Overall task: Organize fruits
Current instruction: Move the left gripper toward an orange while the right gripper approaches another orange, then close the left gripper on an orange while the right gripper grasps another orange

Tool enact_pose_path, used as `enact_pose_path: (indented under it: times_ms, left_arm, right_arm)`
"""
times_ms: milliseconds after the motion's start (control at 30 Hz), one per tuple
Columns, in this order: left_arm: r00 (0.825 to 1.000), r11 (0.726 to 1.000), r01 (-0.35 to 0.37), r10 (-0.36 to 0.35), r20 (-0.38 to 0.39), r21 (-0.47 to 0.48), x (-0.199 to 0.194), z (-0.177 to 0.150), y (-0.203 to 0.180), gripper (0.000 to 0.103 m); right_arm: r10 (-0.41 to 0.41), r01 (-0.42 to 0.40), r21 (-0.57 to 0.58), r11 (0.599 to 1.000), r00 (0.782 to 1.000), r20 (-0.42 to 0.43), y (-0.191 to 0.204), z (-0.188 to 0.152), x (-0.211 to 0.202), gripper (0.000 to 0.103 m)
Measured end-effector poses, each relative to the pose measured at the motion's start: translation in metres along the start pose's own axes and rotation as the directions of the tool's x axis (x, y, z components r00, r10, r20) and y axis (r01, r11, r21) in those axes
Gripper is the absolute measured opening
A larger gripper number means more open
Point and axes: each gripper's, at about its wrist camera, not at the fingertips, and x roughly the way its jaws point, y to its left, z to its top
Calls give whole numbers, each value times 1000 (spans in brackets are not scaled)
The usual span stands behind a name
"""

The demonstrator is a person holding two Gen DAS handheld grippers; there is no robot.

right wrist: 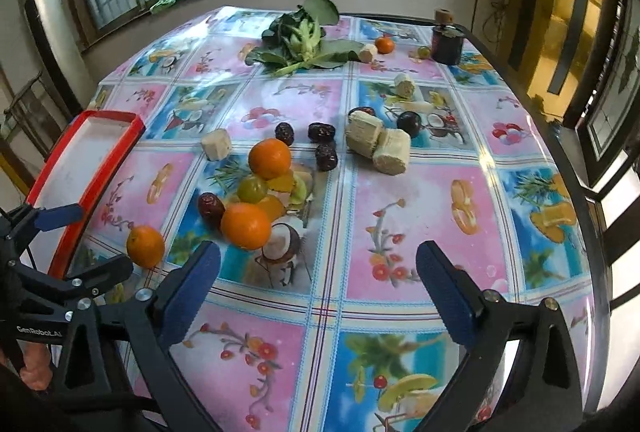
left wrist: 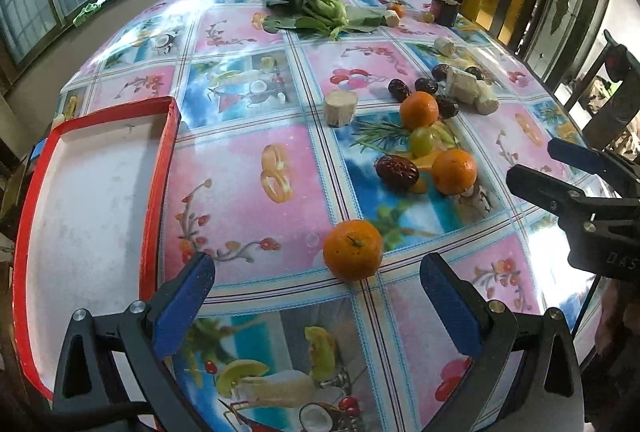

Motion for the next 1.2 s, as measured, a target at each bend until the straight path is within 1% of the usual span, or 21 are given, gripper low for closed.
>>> enact_pose_path:
  times_ms: [267,333,400,567,733,833,933,967,1033,1100,1167,1200]
  left_arm:
    - [1000,1000,5,-5,-9,-3,6,-1,-3,102]
    - [1000,1000,10,-10,-12,-4,9,-1,-4,102]
    - [1000,1000,9,-10,-11,-7,10,-3,-4,102]
    - [999,999,36,-36,-8,-22,15,-6,-2,102]
    - [996,995,91,-91,4,-36,16,-9,3,102]
    - [993,992,116,-115,14,-54,16,-9,8,101]
    - [991,988,137,-136,17,-68,18,-7,11,101]
    - [990,988,140,-139,17,-66,19,-6,10,101]
    - [989,988,148,-147,12,-55,22,-4,8,96]
    - [989,988,149,-149,1,-44,26,-2,6,92]
    - [988,988,152,-152,-6,-38,31,-1,3,90]
    - [990,990,140,-140,2,-33,32,-1,3,88]
  right_arm:
    - [47,-48,-51,998,999,-21,7,3,10,81]
    - [65,-67,-58,996,997,-33,8,4,13,72]
    - [77,-80,-71,994,996,-43,10,6,16,69]
    - [105,-110,-108,988,993,-56,14,8,22,68]
    - [134,-143,-123,982,987,-84,18,11,32,62]
    - [131,-146,-141,979,986,-106,22,12,41,60]
    - [156,-172,-139,975,981,-119,27,13,48,59]
    - [158,-175,-144,974,980,-121,29,13,49,58]
    - [186,-205,-145,968,973,-137,35,15,52,45]
    - [204,-226,-149,963,967,-150,40,15,55,38]
    - [191,-214,-161,964,971,-147,44,15,56,37]
    - [187,-210,-163,964,971,-147,44,15,56,37]
